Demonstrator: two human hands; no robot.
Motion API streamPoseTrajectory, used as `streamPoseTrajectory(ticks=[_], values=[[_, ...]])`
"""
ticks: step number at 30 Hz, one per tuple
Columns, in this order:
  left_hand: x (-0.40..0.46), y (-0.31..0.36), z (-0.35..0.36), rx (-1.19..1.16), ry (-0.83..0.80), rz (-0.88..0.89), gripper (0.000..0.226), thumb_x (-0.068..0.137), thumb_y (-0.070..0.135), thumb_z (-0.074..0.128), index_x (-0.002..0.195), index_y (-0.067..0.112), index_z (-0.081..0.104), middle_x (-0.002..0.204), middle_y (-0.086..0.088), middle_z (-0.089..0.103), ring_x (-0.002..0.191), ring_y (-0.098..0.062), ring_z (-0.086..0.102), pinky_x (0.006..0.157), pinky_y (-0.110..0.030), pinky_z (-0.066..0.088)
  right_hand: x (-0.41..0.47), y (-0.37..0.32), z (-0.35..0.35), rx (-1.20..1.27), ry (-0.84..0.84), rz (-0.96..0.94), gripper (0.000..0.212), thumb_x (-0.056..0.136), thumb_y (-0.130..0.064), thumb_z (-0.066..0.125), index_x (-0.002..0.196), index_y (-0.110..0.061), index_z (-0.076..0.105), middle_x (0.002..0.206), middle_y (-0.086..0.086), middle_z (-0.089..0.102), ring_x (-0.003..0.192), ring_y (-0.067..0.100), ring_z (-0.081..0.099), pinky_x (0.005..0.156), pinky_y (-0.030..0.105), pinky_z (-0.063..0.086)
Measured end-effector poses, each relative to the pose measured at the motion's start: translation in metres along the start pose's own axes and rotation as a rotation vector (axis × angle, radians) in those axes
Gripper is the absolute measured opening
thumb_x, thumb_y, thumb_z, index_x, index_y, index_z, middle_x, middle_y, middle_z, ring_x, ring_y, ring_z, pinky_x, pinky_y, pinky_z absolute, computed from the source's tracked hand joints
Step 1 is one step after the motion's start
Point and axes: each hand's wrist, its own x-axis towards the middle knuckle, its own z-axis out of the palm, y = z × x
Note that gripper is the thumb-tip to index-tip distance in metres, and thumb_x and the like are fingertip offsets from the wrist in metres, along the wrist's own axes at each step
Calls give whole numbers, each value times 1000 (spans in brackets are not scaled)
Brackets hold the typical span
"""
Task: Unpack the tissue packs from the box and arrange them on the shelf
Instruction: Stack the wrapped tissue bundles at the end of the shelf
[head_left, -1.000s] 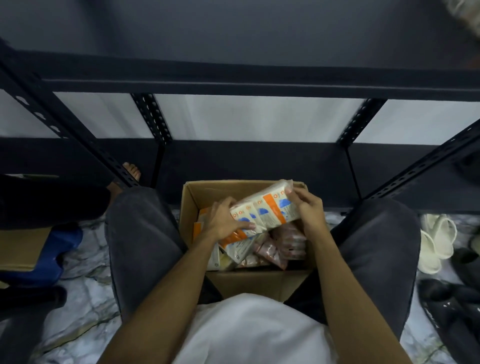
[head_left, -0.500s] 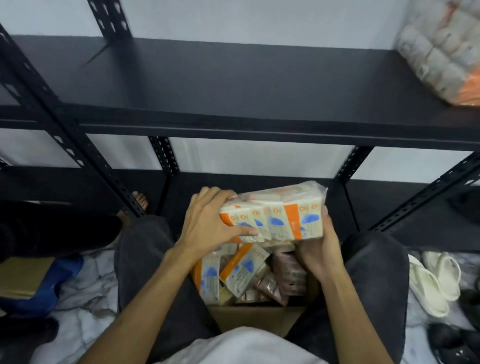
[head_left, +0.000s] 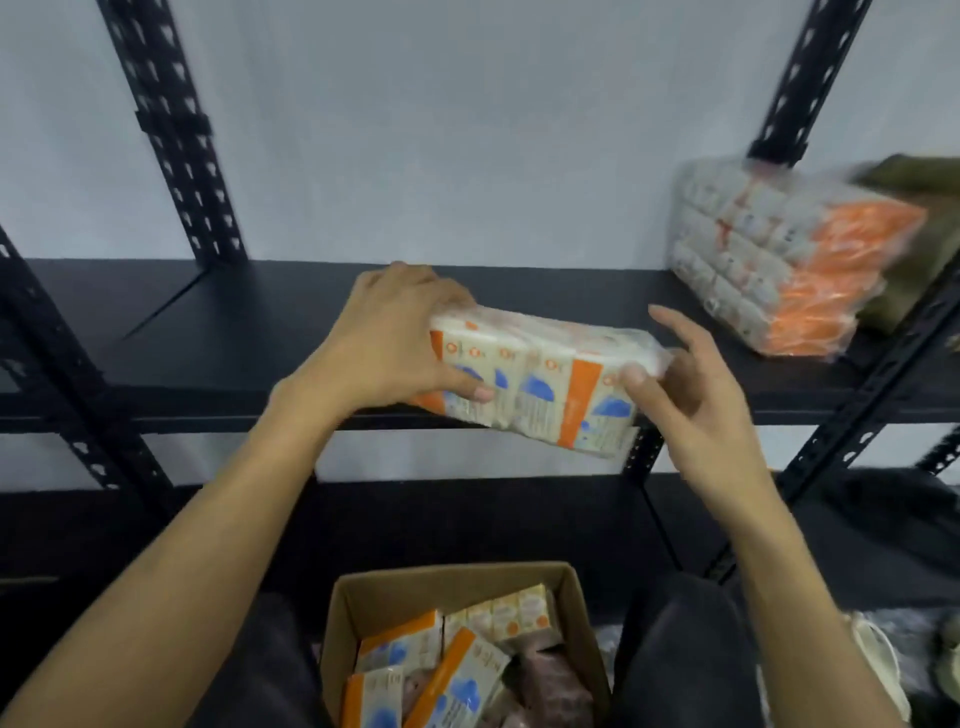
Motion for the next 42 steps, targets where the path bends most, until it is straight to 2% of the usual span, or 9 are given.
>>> streamPoseTrajectory(ticks=[9, 11, 16, 23, 26, 30, 33, 37, 42], values=[[81, -33, 36, -233, -292, -220, 69, 81, 79, 57, 131, 31, 62, 125, 11, 58, 121, -15, 55, 105, -38, 44, 81, 33, 27, -233, 236, 292, 36, 105, -44, 47, 105, -14, 67, 96, 3, 71, 81, 8, 67, 57, 15, 43], [74, -39, 52, -369, -214, -292, 69, 82, 82, 52, 131, 33, 62, 129, 10, 59, 122, -15, 56, 107, -43, 44, 79, 28, 26, -270, 220, 221, 38, 103, -46, 50, 120, -17, 64, 118, 5, 64, 94, 6, 62, 69, 11, 45], [72, -30, 64, -259, -108, -413, 69, 84, 85, 38, 128, 36, 59, 131, 11, 55, 123, -13, 51, 107, -49, 38, 70, 40, 39, -663, -25, 141, 57, 97, -64, 44, 144, -33, 53, 161, 9, 32, 145, 33, 28, 113, 55, 36], [55, -31, 59, -424, -169, -551, 49, 94, 52, 33, 136, 40, 54, 136, -1, 50, 137, -26, 33, 115, -56, 27, 125, 69, 25, -509, -97, 289, 44, 102, -49, 51, 145, -41, 52, 134, 6, 60, 130, 27, 51, 107, 39, 44], [40, -26, 56, -585, -93, -570, 44, 81, 63, 58, 116, 39, 66, 118, 5, 65, 115, -19, 60, 99, -48, 51, 147, 68, 10, -209, -239, 331, 39, 96, -35, 67, 134, -27, 65, 134, -7, 66, 111, -10, 61, 93, 6, 44], [33, -12, 52, -832, -180, -560, 49, 78, 56, 80, 115, 28, 63, 107, 0, 68, 93, -15, 71, 66, -30, 59, 167, 61, 9, -291, -113, 382, 51, 92, -38, 73, 139, -19, 61, 126, 0, 67, 118, 11, 61, 103, 25, 43], [30, 5, 62, -872, -119, -490, 56, 87, 55, 71, 132, 28, 53, 119, 11, 62, 101, -7, 66, 80, -30, 59, 150, 48, 26, -172, 81, 350, 52, 95, -38, 67, 143, -20, 56, 122, 1, 68, 116, 17, 64, 94, 28, 49], [29, 28, 81, -885, -73, -367, 49, 98, 68, 36, 136, 41, 48, 122, 13, 65, 102, -2, 67, 89, -31, 59, 130, 43, 50, -84, -140, 379, 60, 98, -37, 64, 151, -19, 43, 137, -2, 57, 110, 13, 65, 81, 24, 55], [42, 35, 81, -842, -271, -306, 53, 98, 72, 18, 148, 56, 23, 122, 17, 64, 99, 3, 66, 78, -11, 51, 159, 53, 26, -194, -306, 380, 61, 97, -43, 64, 152, -26, 44, 164, -4, 29, 129, 13, 53, 100, 28, 47]])
